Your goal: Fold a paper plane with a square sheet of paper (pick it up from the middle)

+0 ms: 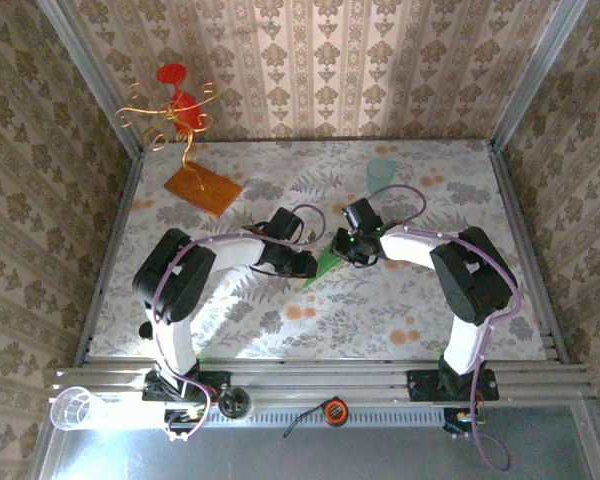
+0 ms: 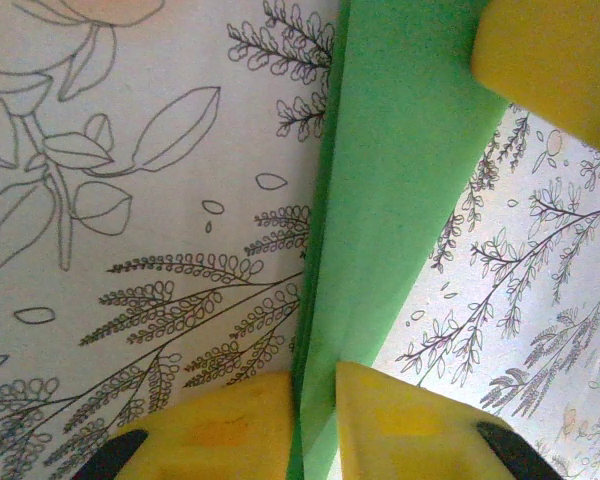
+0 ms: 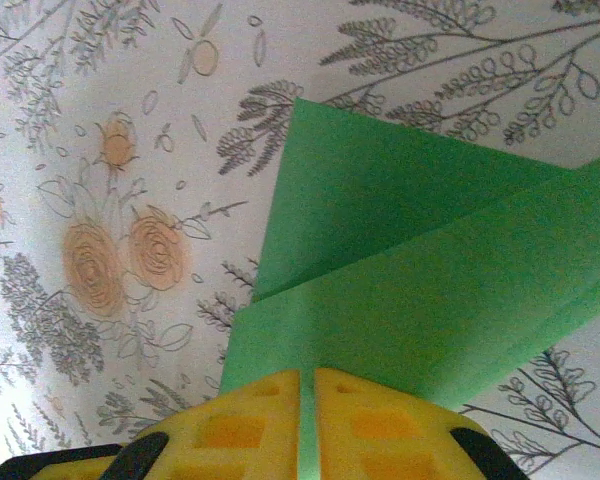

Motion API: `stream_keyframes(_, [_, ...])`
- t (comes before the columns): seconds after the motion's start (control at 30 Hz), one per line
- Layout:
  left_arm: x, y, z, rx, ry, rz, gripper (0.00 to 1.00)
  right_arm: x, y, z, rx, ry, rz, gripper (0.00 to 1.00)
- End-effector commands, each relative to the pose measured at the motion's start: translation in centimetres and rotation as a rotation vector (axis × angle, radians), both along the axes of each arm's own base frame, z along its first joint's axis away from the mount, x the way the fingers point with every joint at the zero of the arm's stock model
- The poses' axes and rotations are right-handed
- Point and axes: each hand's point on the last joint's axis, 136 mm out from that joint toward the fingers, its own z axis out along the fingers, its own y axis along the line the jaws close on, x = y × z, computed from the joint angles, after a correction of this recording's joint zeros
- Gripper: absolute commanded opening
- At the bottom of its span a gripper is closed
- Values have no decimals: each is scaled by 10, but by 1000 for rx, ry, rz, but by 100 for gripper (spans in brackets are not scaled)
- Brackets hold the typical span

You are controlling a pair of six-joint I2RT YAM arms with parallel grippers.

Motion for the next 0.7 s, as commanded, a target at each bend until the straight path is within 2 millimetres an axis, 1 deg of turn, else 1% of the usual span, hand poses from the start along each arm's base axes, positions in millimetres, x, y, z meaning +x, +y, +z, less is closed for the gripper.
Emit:
stream_keyframes(0.0, [-11,9,-31,85,43,-19,22,-9,-15,-20,-68,52,-22,14])
stream_keyframes(0.47, [-13,9,-31,85,46,-21,22,-11,-16,-28,-53,61,-14,14])
stream_keyframes(0.6, [-13,10,-31,83,45,-21,22,-9,-9,-24,-21,49,28,15])
stream_keyframes(0.67, [-13,9,-30,81,43,-22,22,-6,-2,-16,9,24,50,16])
